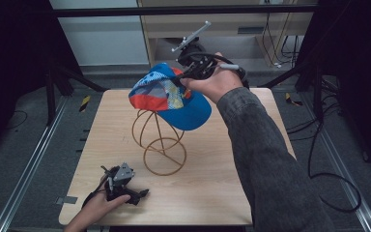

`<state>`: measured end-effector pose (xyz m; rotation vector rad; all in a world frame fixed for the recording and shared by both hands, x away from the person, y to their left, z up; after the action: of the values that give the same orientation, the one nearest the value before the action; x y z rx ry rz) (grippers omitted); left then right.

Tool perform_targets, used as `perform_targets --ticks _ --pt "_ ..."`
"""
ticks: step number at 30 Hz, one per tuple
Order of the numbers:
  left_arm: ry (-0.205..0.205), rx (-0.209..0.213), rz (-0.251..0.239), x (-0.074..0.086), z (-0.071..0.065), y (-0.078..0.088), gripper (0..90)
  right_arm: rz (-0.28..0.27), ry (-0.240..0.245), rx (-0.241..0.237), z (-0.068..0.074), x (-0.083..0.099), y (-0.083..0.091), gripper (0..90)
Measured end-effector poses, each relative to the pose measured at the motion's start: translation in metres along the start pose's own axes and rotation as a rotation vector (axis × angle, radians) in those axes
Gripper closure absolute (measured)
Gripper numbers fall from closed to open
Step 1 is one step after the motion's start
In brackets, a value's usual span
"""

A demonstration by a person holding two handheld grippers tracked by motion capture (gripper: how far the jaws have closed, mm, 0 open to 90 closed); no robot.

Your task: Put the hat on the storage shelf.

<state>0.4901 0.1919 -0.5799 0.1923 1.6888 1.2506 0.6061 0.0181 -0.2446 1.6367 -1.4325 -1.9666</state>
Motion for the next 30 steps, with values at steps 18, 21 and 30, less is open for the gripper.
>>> perform_targets --ticks 18,21,30 --pt "0.000 -0.001 0.000 0.000 0.000 0.000 0.0 0.026 0.021 -0.030 0.015 -0.003 -0.017 90.0" --pt "0.000 -0.001 0.000 0.000 0.000 0.000 0.0 0.027 0.026 -0.035 0.017 -0.004 -0.020 90.0" --pt "0.000 -0.001 0.000 0.000 0.000 0.000 0.0 0.037 0.038 -0.051 0.023 -0.005 -0.027 90.0"
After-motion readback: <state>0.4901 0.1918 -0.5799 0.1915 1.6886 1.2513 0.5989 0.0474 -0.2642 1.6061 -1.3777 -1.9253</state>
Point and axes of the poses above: each handheld gripper's, and its own axes: y roughly backward along the jaws, x roughly out of its underside, z roughly to its left, the point moved 10 cm from there along -y, roughly forward along the jaws, and after that the axes turned 8 degrees about z, right-handed, at the moved point
